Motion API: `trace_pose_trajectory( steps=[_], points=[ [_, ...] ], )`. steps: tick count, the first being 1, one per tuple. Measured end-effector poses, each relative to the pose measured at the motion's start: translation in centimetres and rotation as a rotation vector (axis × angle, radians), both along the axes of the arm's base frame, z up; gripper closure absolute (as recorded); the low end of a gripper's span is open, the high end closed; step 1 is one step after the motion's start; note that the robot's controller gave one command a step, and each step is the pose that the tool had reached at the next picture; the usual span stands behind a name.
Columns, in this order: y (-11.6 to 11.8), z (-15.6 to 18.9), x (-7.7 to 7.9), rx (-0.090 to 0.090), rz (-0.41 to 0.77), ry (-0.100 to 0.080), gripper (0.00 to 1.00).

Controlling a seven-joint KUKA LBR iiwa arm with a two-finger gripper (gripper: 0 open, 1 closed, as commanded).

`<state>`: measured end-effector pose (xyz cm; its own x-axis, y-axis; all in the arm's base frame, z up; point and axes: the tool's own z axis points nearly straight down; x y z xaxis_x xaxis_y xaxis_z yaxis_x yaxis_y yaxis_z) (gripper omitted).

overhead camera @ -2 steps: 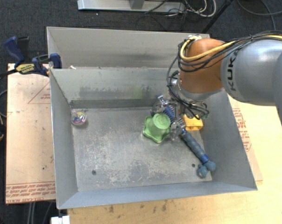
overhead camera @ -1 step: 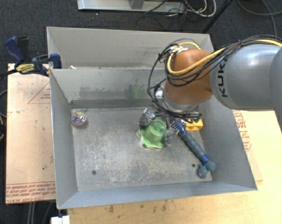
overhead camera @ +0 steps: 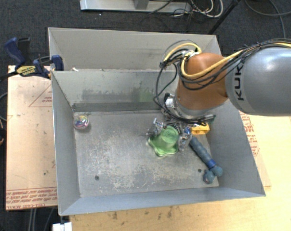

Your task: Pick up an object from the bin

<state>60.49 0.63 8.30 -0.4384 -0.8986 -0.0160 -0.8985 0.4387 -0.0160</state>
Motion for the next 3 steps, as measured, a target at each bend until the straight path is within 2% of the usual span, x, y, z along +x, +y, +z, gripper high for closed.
trace_pose_trajectory(
  steps=[1, 2, 3],
  points=[
    [0.0, 0.0, 0.0, 0.0, -0.001, 0.0, 1.0],
    [1.0, -0.1, 3.1, 0.004, -0.41, 0.002, 1.0],
    [-5.8, -0.1, -1.7, 0.017, -0.702, -0.007, 1.0]
  ],
)
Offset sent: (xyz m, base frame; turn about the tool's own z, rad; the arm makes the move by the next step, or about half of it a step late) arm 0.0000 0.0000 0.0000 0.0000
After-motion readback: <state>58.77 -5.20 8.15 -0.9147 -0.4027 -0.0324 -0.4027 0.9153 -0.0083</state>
